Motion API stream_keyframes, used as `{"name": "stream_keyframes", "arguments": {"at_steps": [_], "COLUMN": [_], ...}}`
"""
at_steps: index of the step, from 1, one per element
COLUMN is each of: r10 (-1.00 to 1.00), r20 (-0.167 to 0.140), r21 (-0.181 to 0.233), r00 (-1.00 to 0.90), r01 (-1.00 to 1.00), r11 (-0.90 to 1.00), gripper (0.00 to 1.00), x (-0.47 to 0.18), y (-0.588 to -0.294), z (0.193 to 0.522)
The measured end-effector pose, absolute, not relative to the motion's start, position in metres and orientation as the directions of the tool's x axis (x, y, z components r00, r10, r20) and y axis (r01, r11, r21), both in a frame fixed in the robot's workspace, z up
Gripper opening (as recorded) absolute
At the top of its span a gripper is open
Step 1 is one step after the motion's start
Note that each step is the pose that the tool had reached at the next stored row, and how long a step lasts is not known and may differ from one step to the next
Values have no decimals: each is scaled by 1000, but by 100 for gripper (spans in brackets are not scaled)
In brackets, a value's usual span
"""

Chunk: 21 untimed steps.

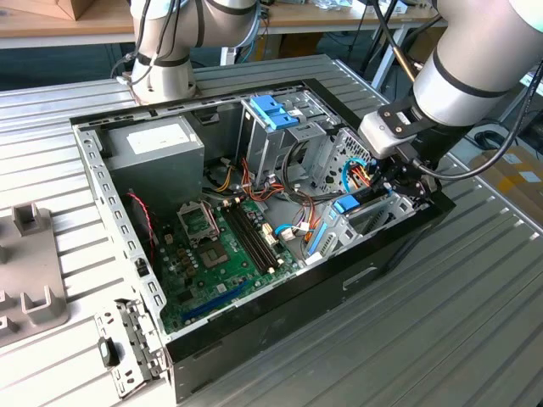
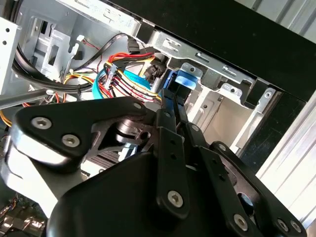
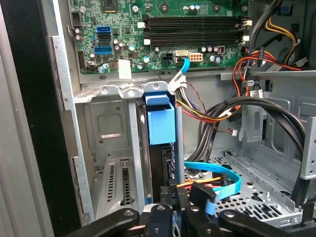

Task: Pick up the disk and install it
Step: 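Insert the first disk wire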

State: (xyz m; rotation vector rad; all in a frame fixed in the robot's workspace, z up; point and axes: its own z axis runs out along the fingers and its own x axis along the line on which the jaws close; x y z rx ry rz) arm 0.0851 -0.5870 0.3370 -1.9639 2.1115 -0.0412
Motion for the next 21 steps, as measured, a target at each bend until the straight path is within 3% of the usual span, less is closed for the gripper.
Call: {"name": "stream_keyframes", "arguments": {"at_steps": [3, 21], "r10": [-984, -984], "r20": [-168, -171], "r21": [-194, -194], "r00": [-55, -55], "r01": [-977, -977], "r11": [87, 88], "gripper": [29, 29], "x": [85, 85], "y": [-587, -587], "z": [337, 354]}}
